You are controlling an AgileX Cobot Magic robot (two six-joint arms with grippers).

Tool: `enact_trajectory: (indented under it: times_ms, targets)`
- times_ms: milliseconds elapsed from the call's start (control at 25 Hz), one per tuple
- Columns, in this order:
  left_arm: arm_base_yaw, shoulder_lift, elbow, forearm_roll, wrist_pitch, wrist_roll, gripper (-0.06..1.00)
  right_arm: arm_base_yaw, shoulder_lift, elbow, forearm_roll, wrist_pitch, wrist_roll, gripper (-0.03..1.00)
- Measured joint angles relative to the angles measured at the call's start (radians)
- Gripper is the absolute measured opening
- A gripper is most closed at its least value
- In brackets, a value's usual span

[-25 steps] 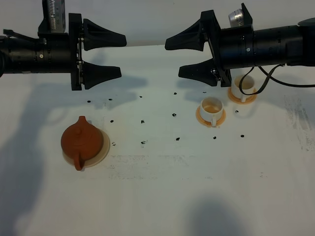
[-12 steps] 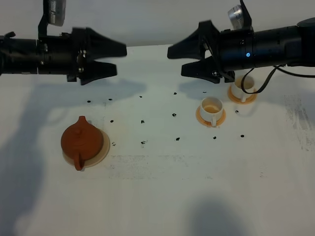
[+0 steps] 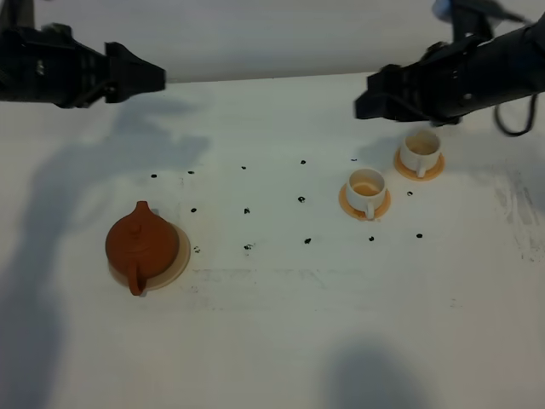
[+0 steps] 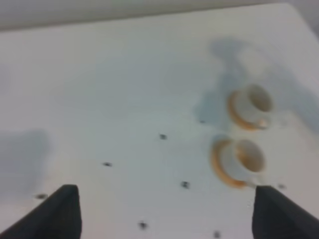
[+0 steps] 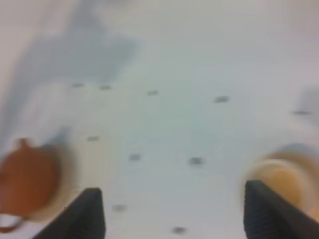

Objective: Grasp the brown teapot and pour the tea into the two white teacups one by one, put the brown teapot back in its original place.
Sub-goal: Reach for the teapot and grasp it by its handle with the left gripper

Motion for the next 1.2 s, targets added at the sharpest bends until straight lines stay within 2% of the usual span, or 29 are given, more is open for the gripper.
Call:
enact_trajectory:
  times_ms: [120,280,440,560,760,880,1200]
  targets:
    - [-0.003,-0.025,0.000,0.098,-0.036,-0.055,0.66,0.000,-0.056,0.000,-0.207,-0.006,0.120,0.59]
    - [-0.016,-0.026,0.000,0.270,-0.061,-0.204,0.66,0.000,-0.159,0.000,-0.467,0.028,0.297,0.59]
    - [-0.029,-0.026,0.000,0.432,-0.081,-0.358,0.66,0.000,-0.275,0.000,-0.632,0.098,0.396,0.59]
    - [-0.048,-0.026,0.000,0.522,-0.084,-0.438,0.66,0.000,-0.359,0.000,-0.679,0.151,0.421,0.59]
    - [-0.093,-0.026,0.000,0.639,-0.087,-0.526,0.66,0.000,-0.469,0.000,-0.689,0.245,0.424,0.59]
    - [-0.114,-0.026,0.000,0.719,-0.073,-0.617,0.66,0.000,-0.523,0.013,-0.718,0.293,0.432,0.59]
    - [-0.186,-0.026,0.000,0.891,0.070,-0.823,0.65,0.000,-0.746,0.215,-0.783,0.324,0.462,0.59]
